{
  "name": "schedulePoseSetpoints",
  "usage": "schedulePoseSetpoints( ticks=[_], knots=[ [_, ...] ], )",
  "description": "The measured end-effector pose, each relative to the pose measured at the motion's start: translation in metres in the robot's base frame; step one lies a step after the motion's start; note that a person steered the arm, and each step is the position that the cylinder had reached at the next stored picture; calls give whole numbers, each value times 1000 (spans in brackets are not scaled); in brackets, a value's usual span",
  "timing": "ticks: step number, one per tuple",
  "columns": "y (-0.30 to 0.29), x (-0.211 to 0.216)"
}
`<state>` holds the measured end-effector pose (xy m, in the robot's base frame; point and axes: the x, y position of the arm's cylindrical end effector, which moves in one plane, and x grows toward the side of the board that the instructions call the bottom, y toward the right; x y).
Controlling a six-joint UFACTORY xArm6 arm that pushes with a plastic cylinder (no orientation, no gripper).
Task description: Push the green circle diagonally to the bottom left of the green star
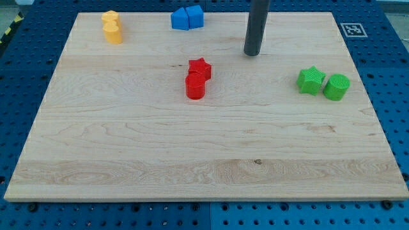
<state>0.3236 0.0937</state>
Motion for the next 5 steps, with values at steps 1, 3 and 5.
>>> schedulePoseSetpoints(
  ticks=[1,3,5],
  knots=[
    [0,2],
    [113,9],
    [154,64]
  ],
)
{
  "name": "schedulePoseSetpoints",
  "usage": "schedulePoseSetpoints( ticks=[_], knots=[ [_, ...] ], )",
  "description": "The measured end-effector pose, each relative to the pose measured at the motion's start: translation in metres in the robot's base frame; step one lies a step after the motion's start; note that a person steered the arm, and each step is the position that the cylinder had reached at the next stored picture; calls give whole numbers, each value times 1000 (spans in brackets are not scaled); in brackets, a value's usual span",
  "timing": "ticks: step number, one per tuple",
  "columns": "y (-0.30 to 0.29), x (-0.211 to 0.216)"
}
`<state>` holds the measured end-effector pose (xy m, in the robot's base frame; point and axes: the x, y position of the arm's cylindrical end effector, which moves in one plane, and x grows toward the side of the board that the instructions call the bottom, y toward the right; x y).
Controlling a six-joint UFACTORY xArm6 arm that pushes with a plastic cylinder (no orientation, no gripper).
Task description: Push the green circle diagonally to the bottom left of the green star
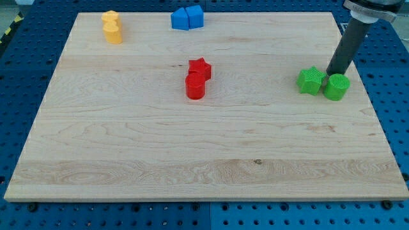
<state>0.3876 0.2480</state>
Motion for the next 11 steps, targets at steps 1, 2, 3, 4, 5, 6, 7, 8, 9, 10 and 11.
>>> schedulePoseSetpoints(
  ticks=[1,2,3,4,5,6,7,8,9,10,11],
  knots=[
    [61,21],
    [97,27],
    [96,55],
    [92,67],
    [66,64],
    [37,49],
    [20,29],
    [7,30],
    [5,67],
    [-18,69],
    [-34,58]
  ],
)
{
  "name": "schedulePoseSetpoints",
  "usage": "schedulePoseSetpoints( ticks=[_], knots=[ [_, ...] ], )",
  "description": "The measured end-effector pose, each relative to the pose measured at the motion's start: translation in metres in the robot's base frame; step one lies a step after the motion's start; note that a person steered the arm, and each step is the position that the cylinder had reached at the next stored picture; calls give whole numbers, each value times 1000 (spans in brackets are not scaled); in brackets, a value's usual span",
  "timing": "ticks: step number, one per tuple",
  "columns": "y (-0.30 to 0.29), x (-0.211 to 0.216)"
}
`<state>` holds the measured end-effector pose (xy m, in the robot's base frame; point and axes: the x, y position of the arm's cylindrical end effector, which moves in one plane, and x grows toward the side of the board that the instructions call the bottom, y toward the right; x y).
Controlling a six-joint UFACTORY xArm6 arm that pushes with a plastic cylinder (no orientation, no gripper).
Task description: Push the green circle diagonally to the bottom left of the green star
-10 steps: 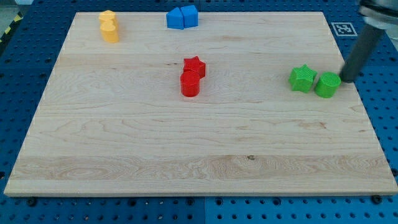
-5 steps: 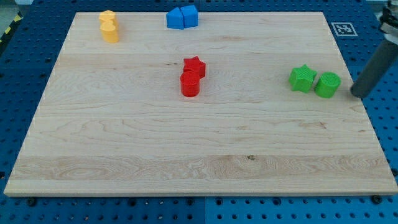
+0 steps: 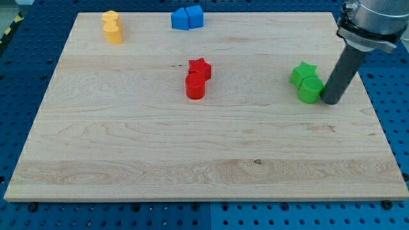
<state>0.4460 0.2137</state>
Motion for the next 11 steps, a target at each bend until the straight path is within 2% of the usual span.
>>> schedulePoseSetpoints(
  ticks=[2,3,5,7,9,10,11],
  knots=[
    [-6,-7],
    [15,-7],
    [13,-29],
    [-38,-9],
    [-90,-13],
    [-86,-28],
    [-87,-64]
  ],
)
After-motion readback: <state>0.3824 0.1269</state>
